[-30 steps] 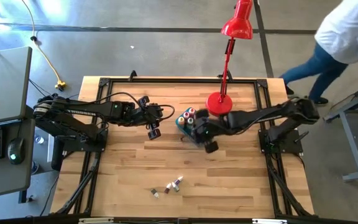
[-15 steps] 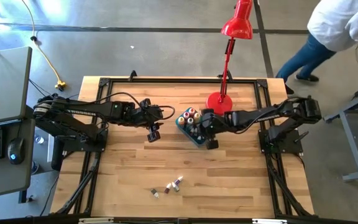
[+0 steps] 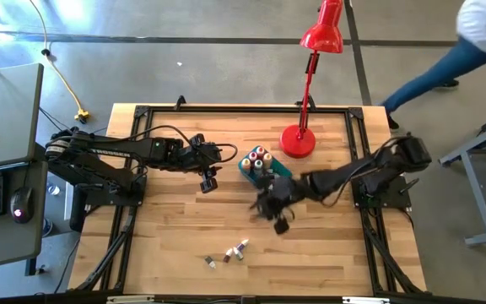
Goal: Pick & Place food coloring
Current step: Put the small food coloring bottle into the blue container
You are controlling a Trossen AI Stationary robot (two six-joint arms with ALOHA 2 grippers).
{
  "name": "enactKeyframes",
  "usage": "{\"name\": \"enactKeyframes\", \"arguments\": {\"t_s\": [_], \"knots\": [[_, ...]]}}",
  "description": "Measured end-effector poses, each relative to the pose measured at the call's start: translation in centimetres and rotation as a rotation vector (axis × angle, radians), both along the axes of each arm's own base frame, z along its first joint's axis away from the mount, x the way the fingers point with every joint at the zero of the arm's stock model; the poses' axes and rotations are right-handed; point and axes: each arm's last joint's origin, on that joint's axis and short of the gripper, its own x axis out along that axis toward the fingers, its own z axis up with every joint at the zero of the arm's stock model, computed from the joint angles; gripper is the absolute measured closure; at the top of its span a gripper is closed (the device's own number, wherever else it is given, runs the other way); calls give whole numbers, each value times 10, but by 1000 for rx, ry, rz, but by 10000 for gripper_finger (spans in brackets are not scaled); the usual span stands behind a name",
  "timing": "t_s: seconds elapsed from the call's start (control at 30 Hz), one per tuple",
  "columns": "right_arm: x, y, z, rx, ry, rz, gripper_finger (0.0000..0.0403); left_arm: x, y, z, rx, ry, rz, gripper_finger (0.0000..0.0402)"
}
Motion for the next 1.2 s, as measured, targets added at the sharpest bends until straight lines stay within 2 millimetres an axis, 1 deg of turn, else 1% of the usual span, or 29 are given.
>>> {"name": "enactKeyframes", "arguments": {"t_s": [0.1,0.2,0.3,0.4,0.6,0.67,0.87,1.1,1.2], "knots": [[6,27,-16,-1,-23,80,304,0,0,0,0,-2,0,270],[12,48,-34,18,-46,153,304,0,0,0,0,-1,0,270],[17,63,-52,41,-62,197,304,0,0,0,0,0,0,270],[22,71,-67,57,-89,207,304,0,0,0,-1,0,0,270],[30,76,-104,80,-41,179,304,0,0,0,-3,0,-2,270],[33,77,-113,68,-22,167,304,0,0,0,-3,0,-2,270],[44,74,-120,59,-7,141,304,0,0,0,-3,1,-3,270],[42,67,-130,51,103,111,304,0,-1,0,-12,1,-14,270],[41,66,-131,43,126,106,304,0,-1,0,-12,1,-14,270]]}}
